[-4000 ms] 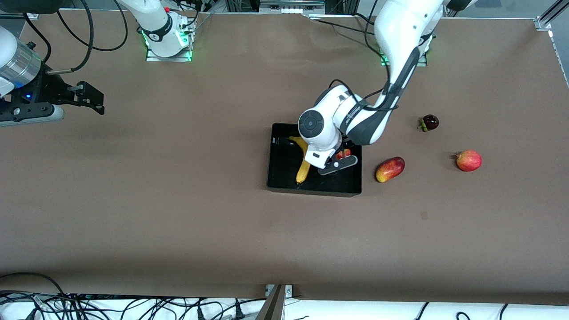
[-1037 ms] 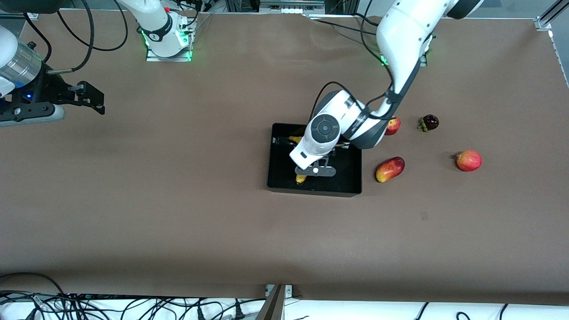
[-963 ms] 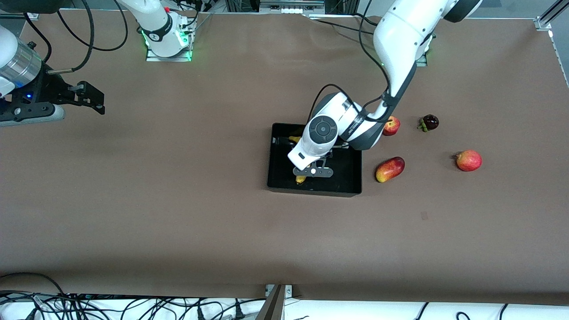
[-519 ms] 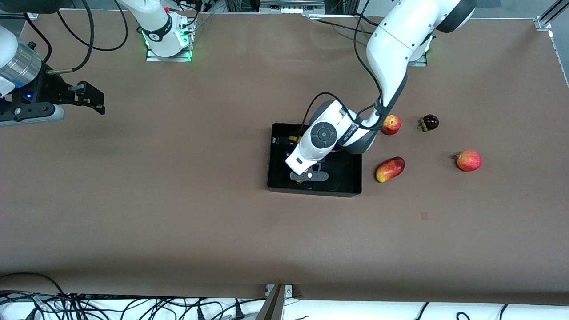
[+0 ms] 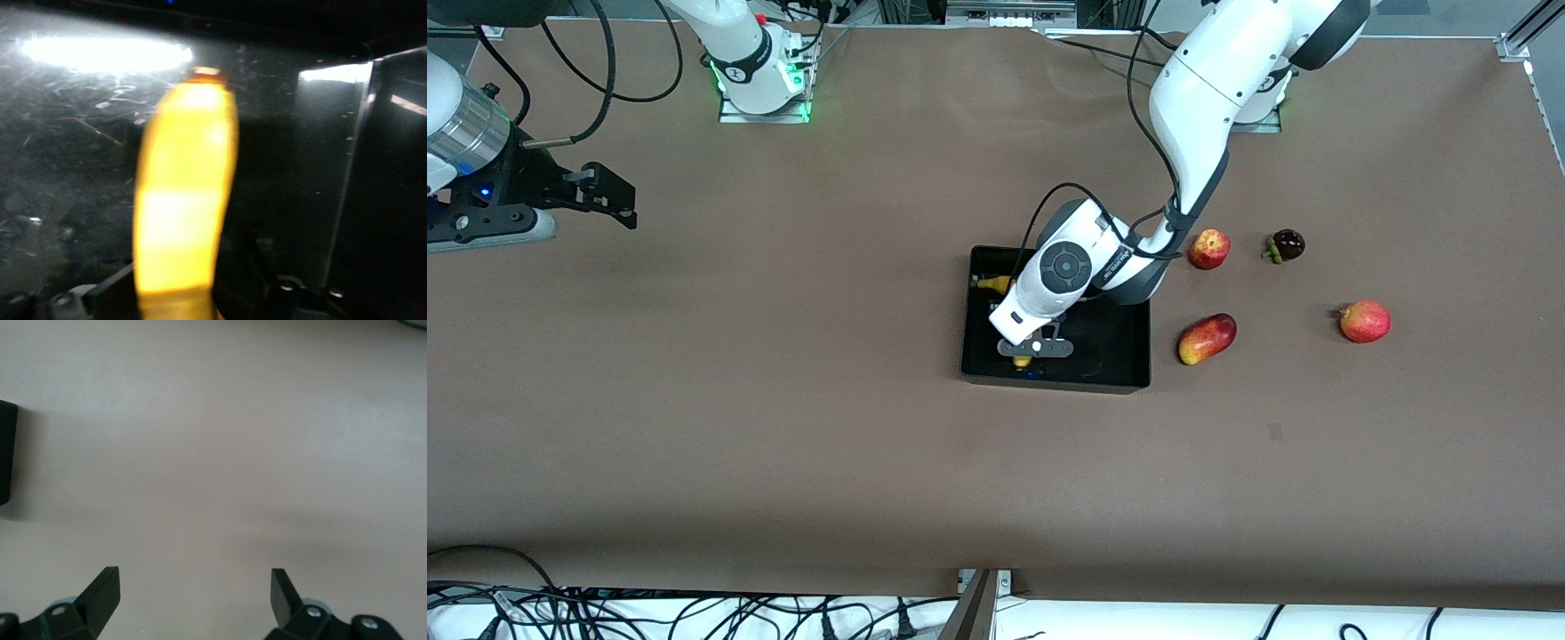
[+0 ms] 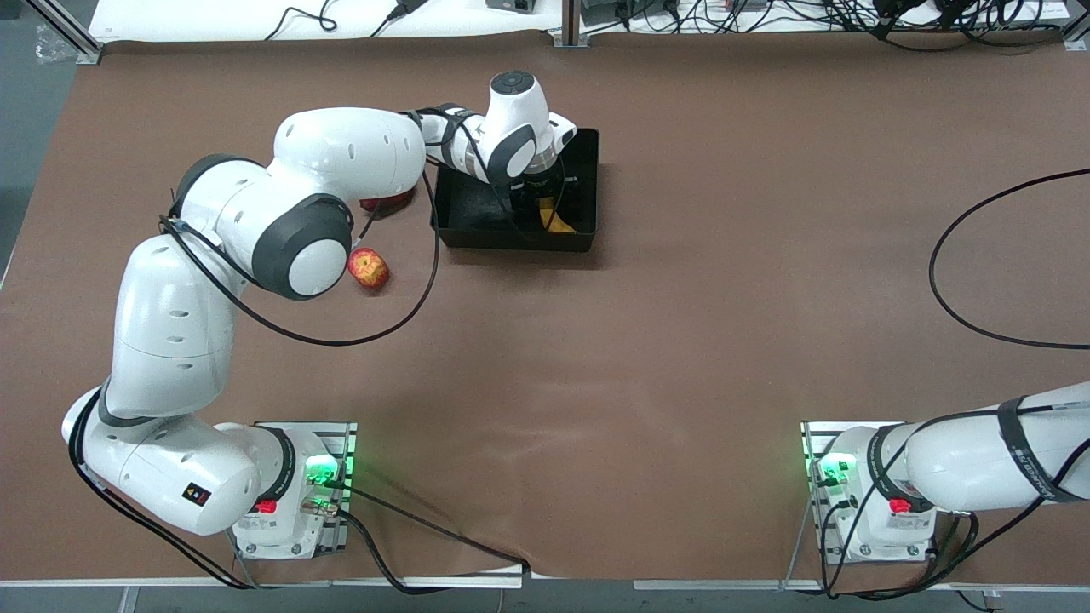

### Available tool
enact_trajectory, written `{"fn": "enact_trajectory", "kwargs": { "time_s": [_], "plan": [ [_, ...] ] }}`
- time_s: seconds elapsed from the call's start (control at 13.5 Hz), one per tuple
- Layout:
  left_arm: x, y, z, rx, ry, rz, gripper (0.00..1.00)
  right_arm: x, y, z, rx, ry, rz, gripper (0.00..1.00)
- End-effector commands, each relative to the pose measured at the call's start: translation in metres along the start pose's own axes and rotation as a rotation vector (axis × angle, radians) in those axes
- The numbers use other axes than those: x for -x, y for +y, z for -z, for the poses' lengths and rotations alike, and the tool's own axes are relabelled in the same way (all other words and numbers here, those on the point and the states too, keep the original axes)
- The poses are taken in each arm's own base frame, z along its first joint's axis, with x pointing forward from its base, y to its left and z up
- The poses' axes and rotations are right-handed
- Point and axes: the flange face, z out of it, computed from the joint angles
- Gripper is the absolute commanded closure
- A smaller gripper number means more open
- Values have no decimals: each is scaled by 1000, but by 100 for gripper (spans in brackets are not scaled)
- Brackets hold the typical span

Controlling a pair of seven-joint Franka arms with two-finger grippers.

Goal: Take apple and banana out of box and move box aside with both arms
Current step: 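Reach the left gripper into the tray and grasp the yellow banana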

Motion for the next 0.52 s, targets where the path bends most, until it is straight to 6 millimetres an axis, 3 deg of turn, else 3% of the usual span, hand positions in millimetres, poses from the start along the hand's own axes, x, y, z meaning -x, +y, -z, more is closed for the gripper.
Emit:
{"fn": "enact_trajectory", "kwargs": {
  "time_s": [0.0,0.15,0.44],
  "plan": [
    [-5,1,-3,9,-9,2,97,0,-2,5,4,0,-3,0],
    [-14,-3,23,14,2,14,97,0,-2,5,4,0,-3,0],
    [-20,-15,99,-18,-31,32,98,0,-2,5,4,0,-3,0]
  ]
}}
